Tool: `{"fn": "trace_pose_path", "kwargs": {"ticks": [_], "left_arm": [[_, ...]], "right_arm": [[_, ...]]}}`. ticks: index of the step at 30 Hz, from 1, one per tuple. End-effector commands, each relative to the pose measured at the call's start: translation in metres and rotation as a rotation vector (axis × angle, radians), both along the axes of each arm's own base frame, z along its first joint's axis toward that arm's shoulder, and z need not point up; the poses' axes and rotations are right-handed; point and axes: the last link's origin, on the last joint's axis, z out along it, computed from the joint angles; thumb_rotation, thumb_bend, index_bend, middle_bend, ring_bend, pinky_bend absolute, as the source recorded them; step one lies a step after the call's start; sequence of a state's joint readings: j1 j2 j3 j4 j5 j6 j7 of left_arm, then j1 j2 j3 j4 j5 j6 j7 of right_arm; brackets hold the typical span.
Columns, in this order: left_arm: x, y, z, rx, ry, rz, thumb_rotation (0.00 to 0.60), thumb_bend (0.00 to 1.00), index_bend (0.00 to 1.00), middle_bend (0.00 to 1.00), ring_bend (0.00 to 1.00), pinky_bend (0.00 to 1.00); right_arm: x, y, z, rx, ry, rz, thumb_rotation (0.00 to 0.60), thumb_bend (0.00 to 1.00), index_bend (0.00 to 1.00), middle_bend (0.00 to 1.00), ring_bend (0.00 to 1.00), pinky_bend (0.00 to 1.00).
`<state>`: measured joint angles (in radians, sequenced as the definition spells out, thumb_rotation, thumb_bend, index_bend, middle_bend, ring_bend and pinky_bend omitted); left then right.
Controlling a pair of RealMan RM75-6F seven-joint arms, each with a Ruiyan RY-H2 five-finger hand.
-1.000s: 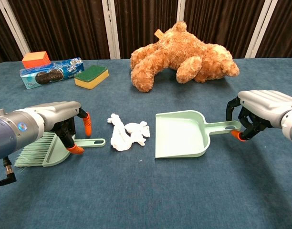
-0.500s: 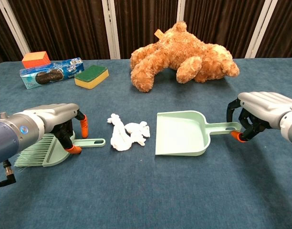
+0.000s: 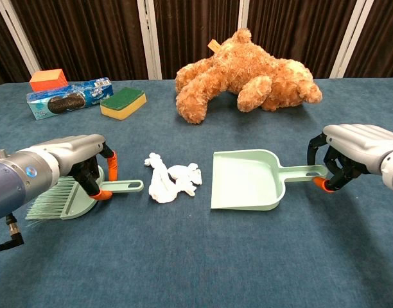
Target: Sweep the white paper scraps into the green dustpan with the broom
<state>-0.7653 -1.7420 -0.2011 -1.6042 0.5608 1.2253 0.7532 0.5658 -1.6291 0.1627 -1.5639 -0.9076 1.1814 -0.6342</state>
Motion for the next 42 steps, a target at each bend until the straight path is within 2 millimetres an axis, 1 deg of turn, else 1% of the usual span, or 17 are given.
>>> {"fn": "trace_pose_path", "kwargs": {"ticks": [1, 4, 7, 13, 15, 22, 24, 26, 33, 42], "left_arm": [[0.005, 0.003, 0.006, 0.038, -0.057, -0.003, 0.600, 0.63, 0.76, 1.00, 1.00, 1.00], [0.009, 0.005, 0.012, 0.064, -0.115, -0.007, 0.600, 0.63, 0.77, 1.00, 1.00, 1.00], [0.019, 0.010, 0.019, 0.096, -0.197, -0.018, 0.600, 0.64, 0.77, 1.00, 1.00, 1.00], [0.040, 0.014, 0.023, 0.121, -0.316, -0.052, 0.600, 0.64, 0.77, 1.00, 1.00, 1.00], [0.048, 0.014, 0.022, 0.123, -0.349, -0.075, 0.600, 0.64, 0.77, 1.00, 1.00, 1.00], [0.069, 0.015, 0.014, 0.124, -0.421, -0.107, 0.600, 0.64, 0.78, 1.00, 1.00, 1.00], [0.073, 0.015, 0.012, 0.123, -0.427, -0.115, 0.600, 0.64, 0.78, 1.00, 1.00, 1.00], [0.077, 0.015, 0.009, 0.117, -0.439, -0.119, 0.600, 0.64, 0.78, 1.00, 1.00, 1.00], [0.087, 0.010, -0.005, 0.073, -0.516, -0.064, 0.600, 0.64, 0.78, 1.00, 1.00, 1.00], [0.106, 0.005, -0.017, 0.041, -0.602, -0.072, 0.600, 0.64, 0.78, 1.00, 1.00, 1.00]], "right_arm": [[0.000, 0.000, 0.001, -0.002, 0.001, 0.000, 0.600, 0.46, 0.59, 0.82, 0.80, 0.80], [-0.001, 0.000, 0.003, -0.005, 0.004, -0.001, 0.600, 0.46, 0.59, 0.82, 0.80, 0.80], [0.000, 0.000, 0.005, -0.011, 0.007, 0.001, 0.600, 0.46, 0.59, 0.82, 0.80, 0.80], [0.004, 0.000, 0.007, -0.013, 0.012, 0.008, 0.600, 0.46, 0.59, 0.82, 0.80, 0.80], [0.005, -0.003, 0.006, -0.012, 0.016, 0.008, 0.600, 0.46, 0.59, 0.82, 0.80, 0.80], [0.007, -0.005, 0.004, -0.010, 0.020, 0.010, 0.600, 0.46, 0.59, 0.82, 0.80, 0.80], [0.007, -0.006, 0.004, -0.009, 0.022, 0.009, 0.600, 0.46, 0.59, 0.82, 0.80, 0.80], [0.004, -0.001, 0.001, -0.004, 0.025, 0.004, 0.600, 0.46, 0.59, 0.82, 0.80, 0.80], [0.003, -0.002, 0.002, -0.009, 0.032, 0.006, 0.600, 0.46, 0.59, 0.82, 0.80, 0.80], [0.002, -0.001, 0.004, -0.009, 0.032, 0.004, 0.600, 0.46, 0.59, 0.82, 0.80, 0.80]]}}
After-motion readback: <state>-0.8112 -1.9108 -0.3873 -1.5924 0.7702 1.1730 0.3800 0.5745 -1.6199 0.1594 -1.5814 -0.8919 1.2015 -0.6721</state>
